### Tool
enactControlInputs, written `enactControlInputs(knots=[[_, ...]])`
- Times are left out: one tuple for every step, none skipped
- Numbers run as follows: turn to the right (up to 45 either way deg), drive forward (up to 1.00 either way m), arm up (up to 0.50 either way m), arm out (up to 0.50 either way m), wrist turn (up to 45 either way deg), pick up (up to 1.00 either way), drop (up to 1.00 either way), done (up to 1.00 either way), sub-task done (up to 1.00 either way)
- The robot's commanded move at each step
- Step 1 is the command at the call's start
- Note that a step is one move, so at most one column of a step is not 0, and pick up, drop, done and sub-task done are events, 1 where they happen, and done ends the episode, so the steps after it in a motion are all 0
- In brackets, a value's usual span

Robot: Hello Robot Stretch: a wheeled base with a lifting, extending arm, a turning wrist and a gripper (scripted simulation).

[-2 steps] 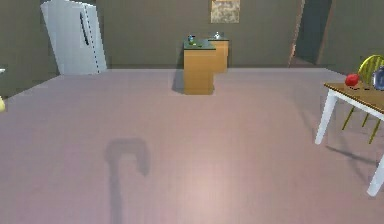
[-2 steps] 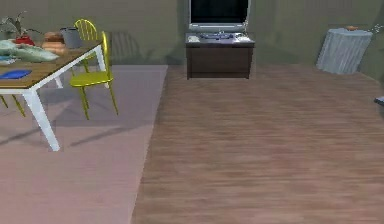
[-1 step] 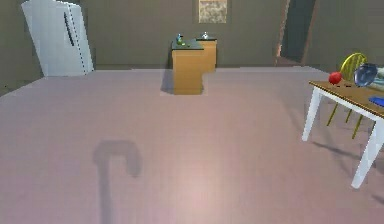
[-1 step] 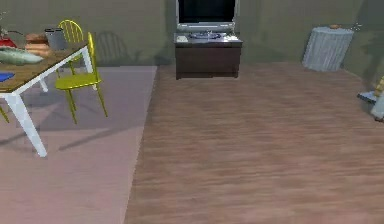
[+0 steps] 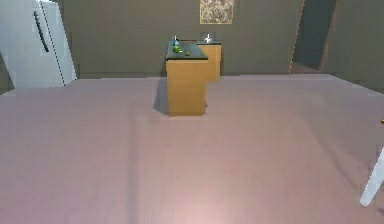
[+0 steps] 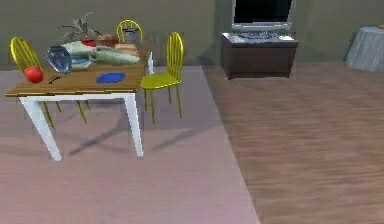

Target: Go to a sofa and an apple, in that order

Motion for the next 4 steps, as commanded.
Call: enactControlInputs(knots=[[3.0, 0.0, 0.0, 0.0, 0.0, 0.0, 0.0, 0.0, 0.0], [0.0, 1.0, 0.0, 0.0, 0.0, 0.0, 0.0, 0.0, 0.0], [0.0, 1.0, 0.0, 0.0, 0.0, 0.0, 0.0, 0.0, 0.0], [0.0, 0.45, 0.0, 0.0, 0.0, 0.0, 0.0, 0.0, 0.0]])
